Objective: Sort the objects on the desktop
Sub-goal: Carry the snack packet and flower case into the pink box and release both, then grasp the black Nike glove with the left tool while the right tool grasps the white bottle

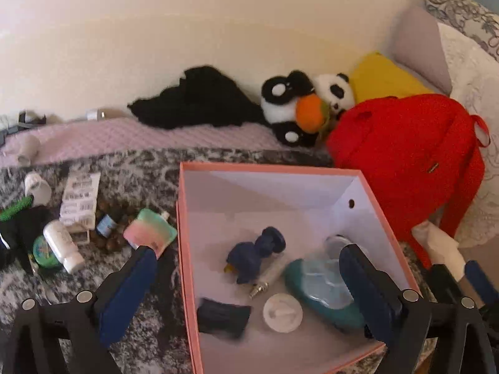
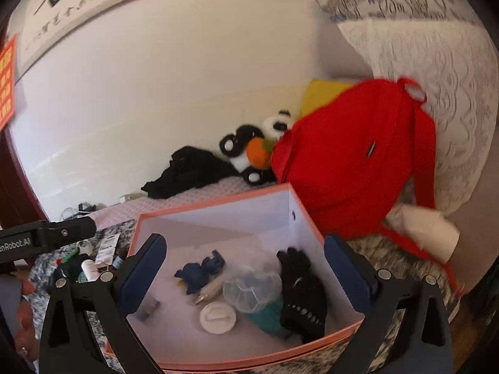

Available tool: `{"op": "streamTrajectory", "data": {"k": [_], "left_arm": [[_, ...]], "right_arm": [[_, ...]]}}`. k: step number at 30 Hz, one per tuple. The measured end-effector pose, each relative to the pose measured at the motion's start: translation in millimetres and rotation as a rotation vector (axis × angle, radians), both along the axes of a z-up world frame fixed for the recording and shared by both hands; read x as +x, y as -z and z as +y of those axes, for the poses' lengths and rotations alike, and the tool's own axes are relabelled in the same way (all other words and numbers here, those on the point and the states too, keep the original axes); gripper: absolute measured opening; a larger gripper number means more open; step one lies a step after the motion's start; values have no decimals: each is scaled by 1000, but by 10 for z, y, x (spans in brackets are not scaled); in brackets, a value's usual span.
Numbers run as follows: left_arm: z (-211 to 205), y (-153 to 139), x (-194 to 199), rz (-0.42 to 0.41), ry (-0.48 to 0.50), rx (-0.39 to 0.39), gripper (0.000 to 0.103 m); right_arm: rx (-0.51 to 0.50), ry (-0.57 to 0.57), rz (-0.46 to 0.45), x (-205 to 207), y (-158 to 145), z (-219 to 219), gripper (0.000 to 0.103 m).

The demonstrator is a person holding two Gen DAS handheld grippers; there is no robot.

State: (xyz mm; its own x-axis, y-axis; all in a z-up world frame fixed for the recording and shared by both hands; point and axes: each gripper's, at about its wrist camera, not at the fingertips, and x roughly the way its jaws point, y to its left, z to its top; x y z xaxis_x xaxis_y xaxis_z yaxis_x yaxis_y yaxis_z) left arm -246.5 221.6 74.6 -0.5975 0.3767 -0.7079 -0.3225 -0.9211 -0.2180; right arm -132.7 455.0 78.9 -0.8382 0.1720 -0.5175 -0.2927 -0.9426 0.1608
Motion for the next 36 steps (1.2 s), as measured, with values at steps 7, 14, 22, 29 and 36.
{"op": "streamTrajectory", "data": {"k": [7,14,22,29,36], "left_arm": [[-228,45,13,-14,-45,22,98],[-541,-67,292,19,-82,4,98],[-1122,95,667,-7,-138,-29,98],[-1772,387,859,-58,-219,-44,98],[-2525,769,880,-136,-347,-19,98]], "right_arm": [[-22,-12,12,175,-35,-120,103],[-9,-43,71,417,-291,-407,103],[21,-134,83,604,-375,-1090,103],[44,-274,18,589,-147,-1886,103],[81,-411,-77,437,246,-2650,103]]}}
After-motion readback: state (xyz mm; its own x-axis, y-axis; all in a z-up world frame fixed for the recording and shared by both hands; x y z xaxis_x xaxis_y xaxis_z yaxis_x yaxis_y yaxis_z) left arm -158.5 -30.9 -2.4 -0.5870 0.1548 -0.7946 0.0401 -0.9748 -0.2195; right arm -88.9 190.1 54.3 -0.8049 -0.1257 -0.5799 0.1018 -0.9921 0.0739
